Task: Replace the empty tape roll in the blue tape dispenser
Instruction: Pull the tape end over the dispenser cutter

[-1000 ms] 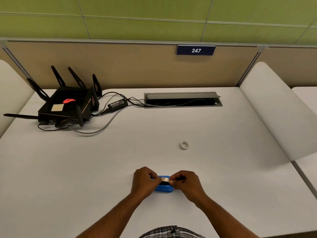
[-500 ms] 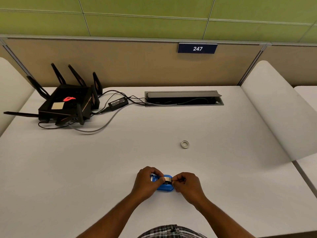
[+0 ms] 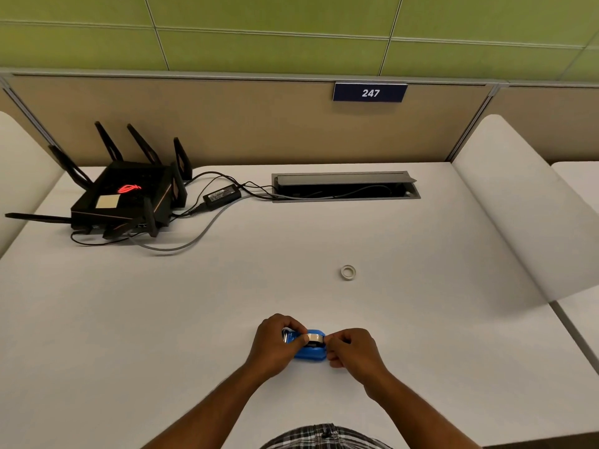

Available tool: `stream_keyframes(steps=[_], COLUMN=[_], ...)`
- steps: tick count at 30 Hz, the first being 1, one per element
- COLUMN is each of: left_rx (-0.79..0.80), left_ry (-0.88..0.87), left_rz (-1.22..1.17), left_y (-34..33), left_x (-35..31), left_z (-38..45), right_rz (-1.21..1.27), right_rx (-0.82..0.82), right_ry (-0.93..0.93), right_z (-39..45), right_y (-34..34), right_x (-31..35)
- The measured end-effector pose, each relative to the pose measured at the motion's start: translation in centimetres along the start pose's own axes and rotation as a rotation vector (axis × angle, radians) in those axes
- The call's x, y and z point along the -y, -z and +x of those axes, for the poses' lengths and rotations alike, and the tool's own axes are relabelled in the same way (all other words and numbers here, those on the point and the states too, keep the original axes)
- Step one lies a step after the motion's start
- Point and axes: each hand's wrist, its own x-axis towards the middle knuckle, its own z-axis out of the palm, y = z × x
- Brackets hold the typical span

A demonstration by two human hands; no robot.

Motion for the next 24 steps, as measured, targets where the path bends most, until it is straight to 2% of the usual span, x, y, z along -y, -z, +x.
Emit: stream_keyframes(steps=[16,24], left_rx=[-0.004,-0.006], left_ry=[-0.033,-0.027], left_rz=[0.008,0.013], left_y=[-0.3,-0.3], left_x=[-1.0,-0.8], left_z=[-0.4,-0.3], right_rz=[0.086,0.054], right_rx=[0.044,-0.078], right_ry=[0.041,0.019], right_z=[-1.0,-1.1], right_y=[-0.6,-0.6], right_x=[1.3,0.7])
